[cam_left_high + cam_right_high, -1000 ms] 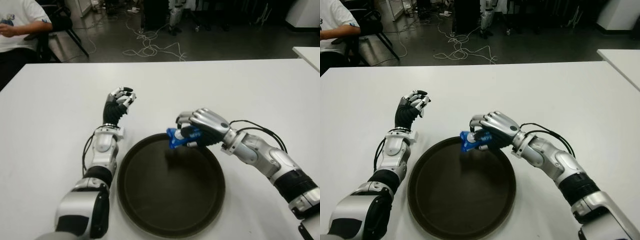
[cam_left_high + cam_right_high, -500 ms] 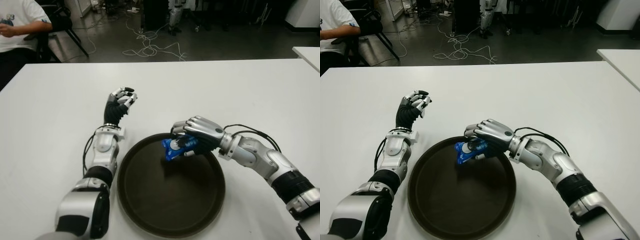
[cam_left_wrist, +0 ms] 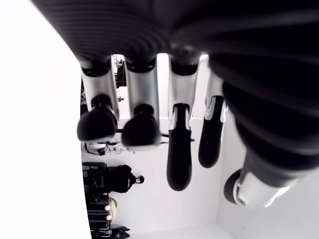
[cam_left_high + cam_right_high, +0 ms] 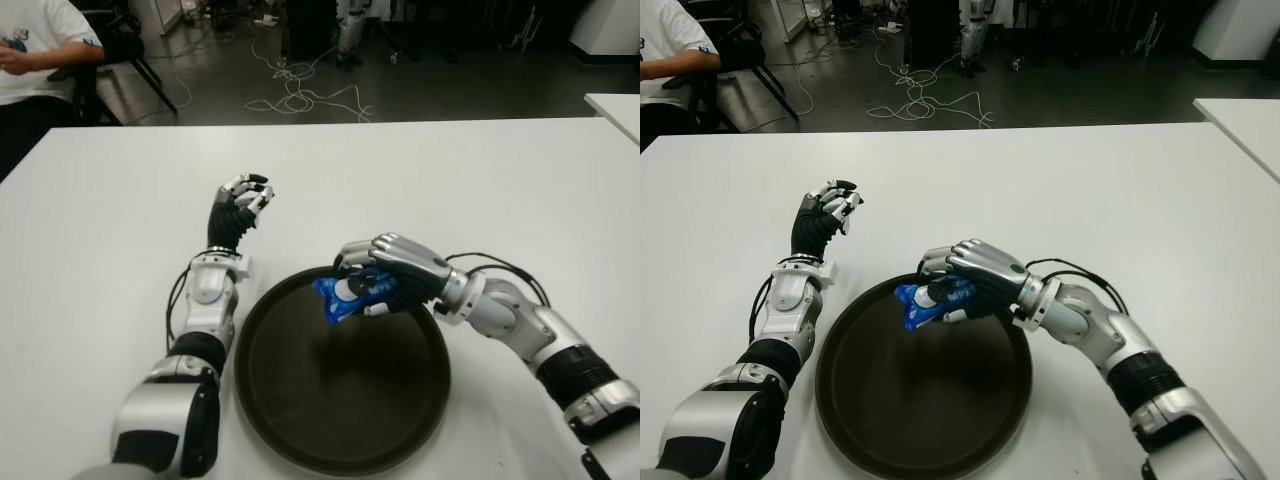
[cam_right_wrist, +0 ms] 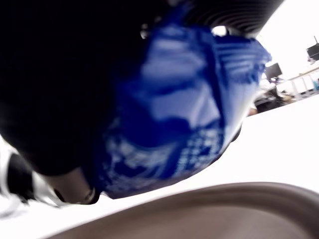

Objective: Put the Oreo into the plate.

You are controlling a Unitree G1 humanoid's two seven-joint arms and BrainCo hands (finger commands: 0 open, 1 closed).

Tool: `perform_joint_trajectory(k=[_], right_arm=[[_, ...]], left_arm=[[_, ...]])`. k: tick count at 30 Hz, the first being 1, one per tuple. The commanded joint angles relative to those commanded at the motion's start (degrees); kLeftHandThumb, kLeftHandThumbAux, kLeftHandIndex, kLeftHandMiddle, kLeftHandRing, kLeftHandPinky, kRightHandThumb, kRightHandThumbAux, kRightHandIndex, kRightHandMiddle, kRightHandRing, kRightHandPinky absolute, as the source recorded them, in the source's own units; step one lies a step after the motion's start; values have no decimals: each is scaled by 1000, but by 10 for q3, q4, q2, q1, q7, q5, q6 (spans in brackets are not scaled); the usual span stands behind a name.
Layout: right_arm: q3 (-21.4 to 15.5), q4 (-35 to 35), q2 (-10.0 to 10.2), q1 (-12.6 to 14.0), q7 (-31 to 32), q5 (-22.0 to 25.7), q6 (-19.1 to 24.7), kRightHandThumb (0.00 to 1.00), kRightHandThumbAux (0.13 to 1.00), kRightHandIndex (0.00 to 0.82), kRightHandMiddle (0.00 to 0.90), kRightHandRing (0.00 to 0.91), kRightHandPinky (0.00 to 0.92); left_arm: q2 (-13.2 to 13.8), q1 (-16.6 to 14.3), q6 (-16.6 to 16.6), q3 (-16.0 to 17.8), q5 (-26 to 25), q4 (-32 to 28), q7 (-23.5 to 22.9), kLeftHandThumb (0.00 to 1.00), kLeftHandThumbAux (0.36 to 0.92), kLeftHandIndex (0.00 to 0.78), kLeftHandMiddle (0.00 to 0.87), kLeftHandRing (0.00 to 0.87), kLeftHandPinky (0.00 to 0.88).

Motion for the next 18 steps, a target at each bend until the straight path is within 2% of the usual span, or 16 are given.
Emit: perform_joint_trajectory(k=[3, 4, 5, 6, 7, 10, 15, 18], right_arm=[[1, 8, 3, -2, 17, 13, -9, 684, 742, 408, 469, 476, 450], [1, 9, 3, -2, 24, 17, -9, 676, 744, 403, 364, 366, 326], [2, 9, 3, -1, 33, 21, -7, 674, 745, 401, 327, 327, 282], [2, 10, 3, -1, 40, 24, -6, 444, 789, 268, 239, 235, 188], [4, 9, 1, 0, 54, 29, 2, 284, 819, 182, 182, 175, 127], [6, 10, 0, 0, 86, 39, 18, 93, 797, 59, 59, 57, 41], [-1, 13, 4, 1, 112, 49, 32, 15, 756, 9, 9, 9, 6], [-5, 15, 5, 0, 119, 49, 38, 4, 678, 3, 3, 2, 2]], left_arm=[[0, 0, -3, -1, 2, 0, 2, 856, 667, 402, 521, 811, 790], [1, 0, -3, -2, 4, 0, 3, 857, 667, 403, 522, 814, 792], [1, 0, -4, -3, 5, 0, 5, 857, 667, 403, 523, 815, 793], [1, 0, -4, -3, 6, 0, 6, 857, 666, 403, 524, 817, 794], [1, 0, -4, -3, 6, 0, 5, 857, 666, 404, 524, 818, 795], [0, -1, -2, -2, 5, 1, 2, 857, 667, 402, 523, 818, 793], [0, -2, -6, -2, 5, 2, 3, 857, 667, 403, 522, 814, 791], [1, -4, -15, -5, 12, 4, 11, 857, 666, 404, 523, 817, 794]])
